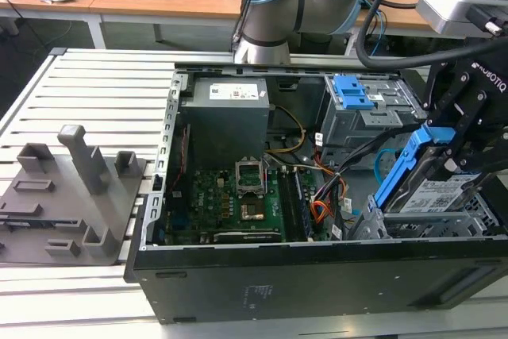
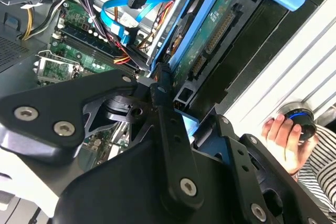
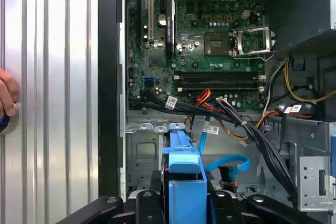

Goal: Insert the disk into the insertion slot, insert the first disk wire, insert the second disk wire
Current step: 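Insert the disk into the insertion slot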

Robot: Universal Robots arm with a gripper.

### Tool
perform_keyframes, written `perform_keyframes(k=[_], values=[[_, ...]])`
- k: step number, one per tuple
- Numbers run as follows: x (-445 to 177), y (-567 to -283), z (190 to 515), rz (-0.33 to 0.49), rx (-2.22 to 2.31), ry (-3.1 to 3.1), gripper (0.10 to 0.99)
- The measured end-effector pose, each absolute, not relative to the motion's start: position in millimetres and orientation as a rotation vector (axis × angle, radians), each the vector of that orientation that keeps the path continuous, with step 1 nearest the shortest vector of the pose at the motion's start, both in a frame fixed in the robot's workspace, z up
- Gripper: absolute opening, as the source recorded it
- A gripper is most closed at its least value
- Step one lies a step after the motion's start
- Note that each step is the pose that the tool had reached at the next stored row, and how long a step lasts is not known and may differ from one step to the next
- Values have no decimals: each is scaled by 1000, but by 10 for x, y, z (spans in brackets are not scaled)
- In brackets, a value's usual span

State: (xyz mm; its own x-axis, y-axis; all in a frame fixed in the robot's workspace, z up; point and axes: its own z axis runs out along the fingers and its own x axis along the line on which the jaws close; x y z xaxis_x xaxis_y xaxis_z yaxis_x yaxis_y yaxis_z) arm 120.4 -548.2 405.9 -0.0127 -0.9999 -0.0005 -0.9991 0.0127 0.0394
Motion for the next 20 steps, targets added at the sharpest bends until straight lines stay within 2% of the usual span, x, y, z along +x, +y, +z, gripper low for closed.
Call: perform_keyframes(k=[7,8,13,15,16,17,20], values=[[1204,-5482,4056,-44,2188,-2216,376],[1204,-5482,4054,-45,2188,-2216,443],[1204,-5482,4052,-44,2188,-2216,443],[1204,-5482,4050,-44,2188,-2216,298],[1204,-5482,4049,-44,2188,-2216,180],[1204,-5482,4049,-44,2188,-2216,106],[1240,-5480,4045,-45,2188,-2216,106]])
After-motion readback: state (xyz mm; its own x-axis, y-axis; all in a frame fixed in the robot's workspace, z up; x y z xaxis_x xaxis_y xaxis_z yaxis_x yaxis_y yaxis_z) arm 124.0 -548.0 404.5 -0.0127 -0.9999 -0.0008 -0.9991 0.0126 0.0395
